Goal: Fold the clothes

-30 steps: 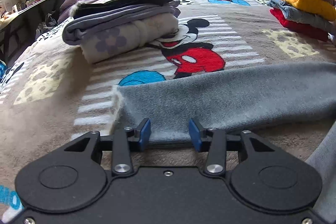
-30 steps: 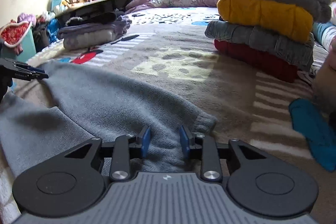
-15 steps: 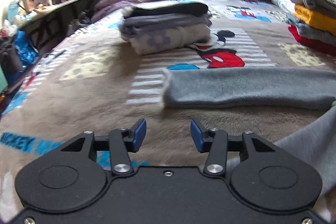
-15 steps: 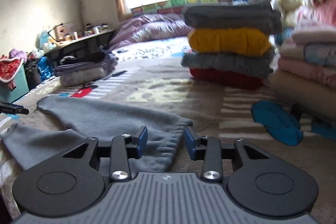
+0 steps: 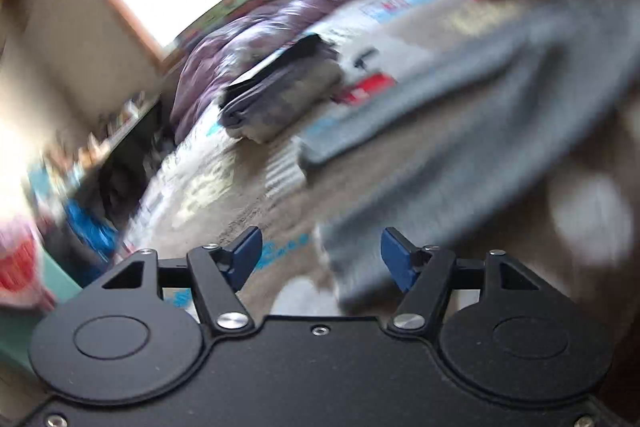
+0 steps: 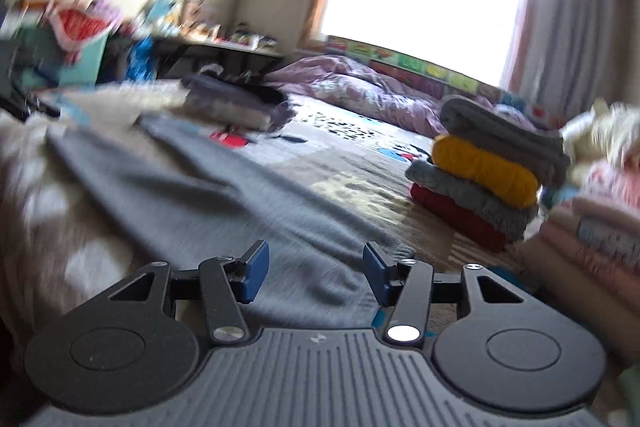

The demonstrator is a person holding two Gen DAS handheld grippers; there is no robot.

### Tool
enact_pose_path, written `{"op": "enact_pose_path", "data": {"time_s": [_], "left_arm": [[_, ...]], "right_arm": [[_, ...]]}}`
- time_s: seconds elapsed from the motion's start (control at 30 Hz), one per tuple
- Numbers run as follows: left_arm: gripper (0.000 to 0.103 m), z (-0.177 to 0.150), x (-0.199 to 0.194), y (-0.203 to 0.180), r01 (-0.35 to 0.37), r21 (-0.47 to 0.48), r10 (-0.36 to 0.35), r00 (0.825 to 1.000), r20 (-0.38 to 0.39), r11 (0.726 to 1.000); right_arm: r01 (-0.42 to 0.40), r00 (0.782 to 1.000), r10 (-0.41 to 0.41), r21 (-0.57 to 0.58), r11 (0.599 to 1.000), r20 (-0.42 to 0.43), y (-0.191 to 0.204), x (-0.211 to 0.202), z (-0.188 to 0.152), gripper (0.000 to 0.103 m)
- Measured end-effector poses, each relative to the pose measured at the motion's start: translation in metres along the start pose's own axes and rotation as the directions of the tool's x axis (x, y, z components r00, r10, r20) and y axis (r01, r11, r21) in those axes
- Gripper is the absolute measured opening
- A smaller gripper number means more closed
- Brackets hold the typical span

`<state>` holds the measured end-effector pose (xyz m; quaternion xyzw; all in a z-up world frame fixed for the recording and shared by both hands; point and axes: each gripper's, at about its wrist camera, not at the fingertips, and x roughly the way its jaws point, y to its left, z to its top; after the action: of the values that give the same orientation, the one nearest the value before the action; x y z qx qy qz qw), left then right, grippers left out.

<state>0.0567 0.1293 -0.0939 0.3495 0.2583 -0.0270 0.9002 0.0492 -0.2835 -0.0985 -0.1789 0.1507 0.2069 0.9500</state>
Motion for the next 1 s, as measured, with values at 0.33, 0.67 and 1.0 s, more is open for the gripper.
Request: {"op": "enact_pose_path", "data": {"time_s": [0.33,0.67,1.0], "left_arm": [[0.067,-0.018,0.009,-0.028,-0.004,0.231,0.013,0.999,-0.037,0.973],[0.067,-0.026,0.025,-0.032,-0.056,0.284,0.068,0.997,-0.034,0.957],[0.034,-0.029,0.034,-0.035,-0.056,0.318,0.062,0.998,-0.009,0.946]], "right_arm": [[0.042,0.991,-0.073,-0.247,0.968,-0.115,0.034,0.003,-0.024,0.052],[0.116,0.977,-0.167,-0.333,0.936,-0.129,0.036,0.016,-0.036,0.051],[0.096,0.983,-0.145,-0.355,0.930,-0.115,0.033,0.033,-0.039,0.045]]}}
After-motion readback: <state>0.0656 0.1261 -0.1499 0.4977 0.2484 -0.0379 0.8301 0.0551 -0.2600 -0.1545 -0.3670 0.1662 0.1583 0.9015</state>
